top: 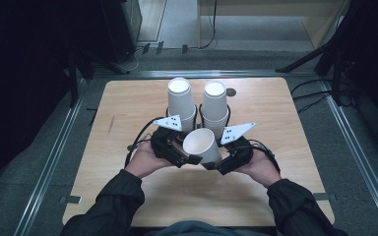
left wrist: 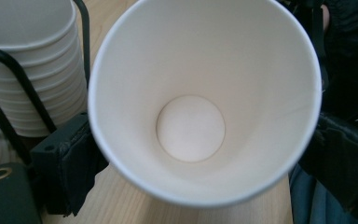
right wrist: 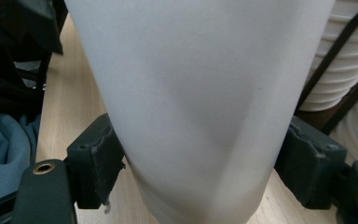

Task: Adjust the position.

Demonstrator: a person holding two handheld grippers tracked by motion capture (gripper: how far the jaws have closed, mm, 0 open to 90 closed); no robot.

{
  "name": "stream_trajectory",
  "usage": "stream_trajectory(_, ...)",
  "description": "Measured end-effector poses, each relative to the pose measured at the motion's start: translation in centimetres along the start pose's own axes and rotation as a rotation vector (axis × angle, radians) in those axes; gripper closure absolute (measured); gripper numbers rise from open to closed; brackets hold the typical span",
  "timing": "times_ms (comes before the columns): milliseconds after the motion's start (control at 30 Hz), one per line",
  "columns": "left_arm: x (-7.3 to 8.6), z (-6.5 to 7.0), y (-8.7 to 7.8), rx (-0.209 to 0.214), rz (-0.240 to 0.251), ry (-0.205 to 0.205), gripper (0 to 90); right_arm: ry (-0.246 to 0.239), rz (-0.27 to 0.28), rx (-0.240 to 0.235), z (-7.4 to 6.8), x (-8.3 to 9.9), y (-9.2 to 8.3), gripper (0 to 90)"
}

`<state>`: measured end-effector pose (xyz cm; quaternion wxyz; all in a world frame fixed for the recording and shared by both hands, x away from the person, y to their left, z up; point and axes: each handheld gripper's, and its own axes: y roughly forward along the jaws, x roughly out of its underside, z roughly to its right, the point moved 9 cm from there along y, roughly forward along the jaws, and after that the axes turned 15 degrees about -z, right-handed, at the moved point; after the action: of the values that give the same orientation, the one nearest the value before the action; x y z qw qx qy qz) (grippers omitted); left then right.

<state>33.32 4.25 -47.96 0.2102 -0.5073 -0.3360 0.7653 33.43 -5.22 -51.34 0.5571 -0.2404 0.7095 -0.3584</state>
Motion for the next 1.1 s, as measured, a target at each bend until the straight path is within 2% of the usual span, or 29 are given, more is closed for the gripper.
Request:
stream_trajectory(100, -0.4, 0.2, 0.5, 0.023, 0.009, -0.011, 3.3, -0.007, -0.001, -0.014, -0.3, -0.2, 0.4, 22.5)
stream_trajectory(233, -0.6, 0.2, 0.7, 0.011, 0.023, -0.011, 3.7, -0.012, -0.004, -0.021, -0.6, -0.4, 0.8, 22.5)
stream_trajectory(333, -0.7, 0.5, 0.5, -0.025, 0.042, 0.017, 8.1, -0.008, -0.005, -0.029, -0.8, -0.4, 0.8, 22.6)
stream_trajectory(400, -0.7, 0.5, 0.5, -0.032, 0.047, 0.022, 10.7, -0.017, -0.004, -0.024, -0.8, -0.4, 0.8, 22.7)
stream_trajectory(500, -0.6, 0.4, 0.2, -0.012, 0.046, 0.008, 13.5, -0.021, 0.006, -0.017, -0.7, -0.5, 0.7, 22.3)
stream_trajectory(567, -0.5, 0.2, 0.1, -0.009, 0.04, -0.003, 14.6, -0.01, 0.002, -0.033, -0.7, -0.4, 0.6, 21.1)
stream_trajectory(600, -0.4, 0.0, 0.1, -0.027, 0.035, 0.0, 14.9, -0.003, 0.002, -0.021, -0.5, -0.4, 0.6, 18.6)
stream_trajectory(633, -0.3, -0.1, 0.0, -0.025, 0.029, -0.003, 15.2, 0.01, -0.016, -0.02, -0.5, -0.2, 0.7, 15.0)
stream_trajectory(733, -0.1, -0.4, -0.3, -0.034, 0.027, -0.012, 15.6, 0.013, -0.044, -0.023, -0.7, 0.1, 0.9, 13.9)
stream_trajectory(867, 0.1, -0.9, -0.8, -0.055, 0.031, -0.017, 15.8, 0.017, -0.048, 0.011, -0.5, 0.3, 0.6, 13.7)
stream_trajectory(967, 0.6, -1.2, -1.0, -0.076, 0.003, -0.015, 15.7, 0.063, -0.058, 0.033, -0.3, 0.7, -0.1, 13.7)
stream_trajectory(1100, 1.2, -1.8, -0.9, -0.097, -0.032, -0.029, 15.6, 0.088, -0.065, 0.071, 0.1, 1.5, -1.0, 14.1)
